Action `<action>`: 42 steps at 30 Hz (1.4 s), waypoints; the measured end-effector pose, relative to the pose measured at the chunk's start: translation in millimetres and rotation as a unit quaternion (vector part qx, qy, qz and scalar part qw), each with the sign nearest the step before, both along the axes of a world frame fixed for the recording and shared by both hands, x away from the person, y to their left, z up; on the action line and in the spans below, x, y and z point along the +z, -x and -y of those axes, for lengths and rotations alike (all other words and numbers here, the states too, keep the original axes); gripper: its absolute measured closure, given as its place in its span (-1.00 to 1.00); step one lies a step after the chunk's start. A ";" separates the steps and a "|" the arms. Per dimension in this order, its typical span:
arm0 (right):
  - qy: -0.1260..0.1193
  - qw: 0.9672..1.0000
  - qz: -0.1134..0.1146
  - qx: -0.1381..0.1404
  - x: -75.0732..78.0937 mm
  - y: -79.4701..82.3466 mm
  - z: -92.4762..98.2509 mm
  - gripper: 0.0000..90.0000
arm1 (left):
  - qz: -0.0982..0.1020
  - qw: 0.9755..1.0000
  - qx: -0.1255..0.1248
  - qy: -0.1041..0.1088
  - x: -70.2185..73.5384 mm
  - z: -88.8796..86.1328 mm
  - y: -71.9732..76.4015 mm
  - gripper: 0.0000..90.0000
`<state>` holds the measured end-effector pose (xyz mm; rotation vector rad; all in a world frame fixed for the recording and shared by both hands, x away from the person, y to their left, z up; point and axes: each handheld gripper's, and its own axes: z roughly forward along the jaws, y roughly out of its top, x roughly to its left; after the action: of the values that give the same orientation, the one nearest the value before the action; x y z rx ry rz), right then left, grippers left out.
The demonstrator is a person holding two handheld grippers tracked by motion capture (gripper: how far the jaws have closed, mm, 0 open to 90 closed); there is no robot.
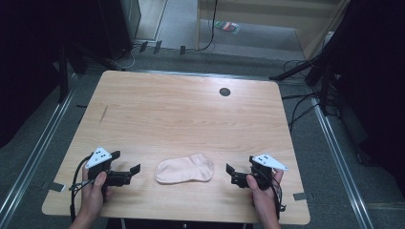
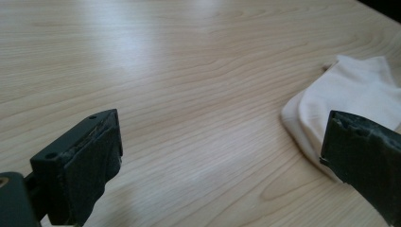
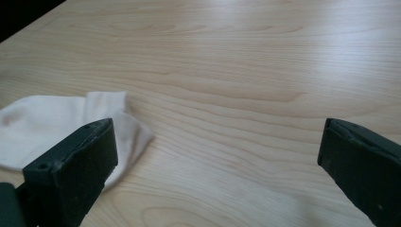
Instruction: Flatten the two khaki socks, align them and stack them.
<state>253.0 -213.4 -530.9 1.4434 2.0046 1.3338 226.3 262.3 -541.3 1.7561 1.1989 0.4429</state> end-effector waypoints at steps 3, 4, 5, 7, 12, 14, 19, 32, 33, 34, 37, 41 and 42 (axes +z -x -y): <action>0.000 1.000 0.002 -0.011 -3.3 -0.1 14.2 -1.00 | 0.002 1.000 0.008 -0.002 -0.1 -8.8 0.8 -1.00; 0.001 1.000 0.001 -0.016 -4.4 0.2 18.7 -1.00 | 0.003 1.000 0.011 -0.003 0.0 -12.0 1.0 -1.00; 0.001 1.000 0.000 -0.019 -5.4 0.5 23.1 -1.00 | 0.004 1.000 0.015 -0.003 -0.1 -15.0 1.2 -1.00; 0.003 1.000 0.000 -0.030 -7.0 1.5 31.3 -1.00 | 0.004 1.000 0.023 -0.005 -1.2 -21.0 1.7 -1.00; 0.006 0.999 -0.005 -0.047 -8.9 6.9 49.4 -1.00 | 0.001 0.999 0.037 -0.010 -3.1 -35.8 4.1 -1.00; 0.008 0.999 -0.006 -0.052 -9.8 10.0 56.0 -1.00 | 0.001 0.999 0.043 -0.011 -3.6 -41.4 5.2 -1.00; 0.012 0.997 -0.010 -0.070 -12.4 17.7 74.8 -1.00 | 0.000 0.998 0.062 -0.011 -4.4 -57.2 8.2 -1.00; 0.038 0.993 -0.008 -0.110 -16.9 43.2 125.4 -1.00 | 0.002 0.989 0.138 -0.053 -7.2 -107.9 20.4 -1.00; 0.038 0.993 -0.008 -0.110 -16.9 43.2 125.4 -1.00 | 0.002 0.989 0.138 -0.053 -7.2 -107.9 20.4 -1.00; 0.041 0.993 -0.007 -0.112 -16.7 44.5 127.1 -1.00 | 0.004 0.988 0.141 -0.063 -6.7 -107.7 21.5 -1.00; 0.041 0.992 -0.007 -0.116 -16.9 47.2 131.1 -1.00 | 0.004 0.988 0.140 -0.064 -9.3 -111.7 25.2 -1.00; 0.030 0.992 -0.010 -0.123 -17.5 48.5 136.9 -1.00 | 0.001 0.989 0.137 -0.060 -10.9 -111.2 24.5 -1.00; 0.030 0.992 -0.010 -0.123 -17.5 48.5 136.9 -1.00 | 0.004 0.989 0.133 -0.061 -10.7 -110.2 24.3 -1.00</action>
<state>204.5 -350.3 -548.4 1.6191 1.7931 1.1499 202.1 372.5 -552.1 1.6991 1.4336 0.6935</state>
